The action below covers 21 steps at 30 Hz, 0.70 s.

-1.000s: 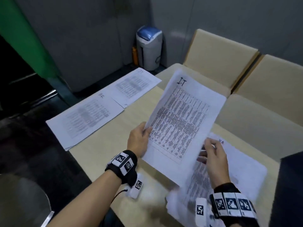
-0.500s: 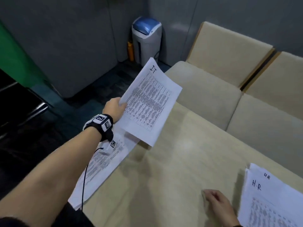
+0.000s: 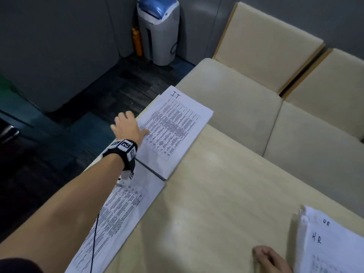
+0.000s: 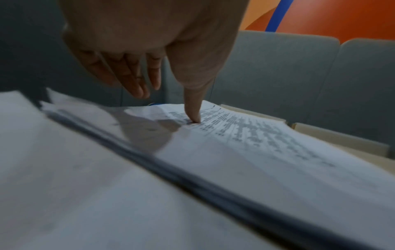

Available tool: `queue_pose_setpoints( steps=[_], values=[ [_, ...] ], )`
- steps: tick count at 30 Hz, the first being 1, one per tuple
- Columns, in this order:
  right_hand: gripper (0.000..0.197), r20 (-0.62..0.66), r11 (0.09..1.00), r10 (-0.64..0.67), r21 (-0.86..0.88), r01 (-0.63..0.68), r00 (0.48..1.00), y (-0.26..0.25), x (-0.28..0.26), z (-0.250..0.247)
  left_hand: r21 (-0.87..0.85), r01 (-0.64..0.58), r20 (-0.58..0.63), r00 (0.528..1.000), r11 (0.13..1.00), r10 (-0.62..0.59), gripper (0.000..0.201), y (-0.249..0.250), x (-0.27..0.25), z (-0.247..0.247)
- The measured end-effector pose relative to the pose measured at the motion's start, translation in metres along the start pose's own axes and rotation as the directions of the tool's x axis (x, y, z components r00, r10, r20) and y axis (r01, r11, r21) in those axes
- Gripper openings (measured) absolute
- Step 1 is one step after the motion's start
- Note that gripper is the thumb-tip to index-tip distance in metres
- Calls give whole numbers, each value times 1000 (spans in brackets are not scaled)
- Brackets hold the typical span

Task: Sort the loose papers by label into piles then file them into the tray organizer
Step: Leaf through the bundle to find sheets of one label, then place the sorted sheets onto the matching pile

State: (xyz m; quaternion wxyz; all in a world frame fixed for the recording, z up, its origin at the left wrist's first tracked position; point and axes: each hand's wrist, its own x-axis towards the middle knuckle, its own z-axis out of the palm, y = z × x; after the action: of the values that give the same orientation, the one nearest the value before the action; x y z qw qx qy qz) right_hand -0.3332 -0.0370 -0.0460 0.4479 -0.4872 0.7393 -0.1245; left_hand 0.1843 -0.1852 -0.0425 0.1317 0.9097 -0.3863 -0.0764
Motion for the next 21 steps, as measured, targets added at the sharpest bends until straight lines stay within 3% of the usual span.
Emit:
queue_pose_setpoints(
  steps=[3, 7, 9, 11, 15, 17, 19, 21],
  values=[
    [7, -28, 988, 46, 151, -42, 999, -11, -6, -8, -106, -62, -65, 996, 992, 55, 59, 23, -30, -7],
    [13, -59, 949, -3, 315, 21, 998, -20, -17, -27, -336, -222, -12, 973, 915, 232, 40, 70, -104, -8],
    [13, -140, 929, -28, 362, 78, 990, -18, -23, -46, -436, -289, 71, 933, 852, 353, 31, 96, -153, -2],
    [13, -225, 919, -59, 368, 141, 972, -8, -29, -68, -530, -325, 168, 865, 783, 473, 22, 122, -208, 5],
    [7, -325, 974, -79, 178, 143, 943, 29, -41, -118, -619, -327, 368, 683, 714, 632, 12, 167, -321, 20],
    [16, -329, 995, -83, 17, 94, 941, 55, -46, -144, -609, -338, 427, 622, 717, 656, 12, 186, -369, 30],
    [38, -369, 990, -54, -138, 3, 928, 83, -48, -170, -580, -335, 456, 622, 743, 637, 15, 203, -411, 41],
    [68, -426, 966, 23, -224, -130, 904, 104, -44, -189, -532, -307, 481, 657, 789, 580, 23, 217, -441, 49]
  ],
)
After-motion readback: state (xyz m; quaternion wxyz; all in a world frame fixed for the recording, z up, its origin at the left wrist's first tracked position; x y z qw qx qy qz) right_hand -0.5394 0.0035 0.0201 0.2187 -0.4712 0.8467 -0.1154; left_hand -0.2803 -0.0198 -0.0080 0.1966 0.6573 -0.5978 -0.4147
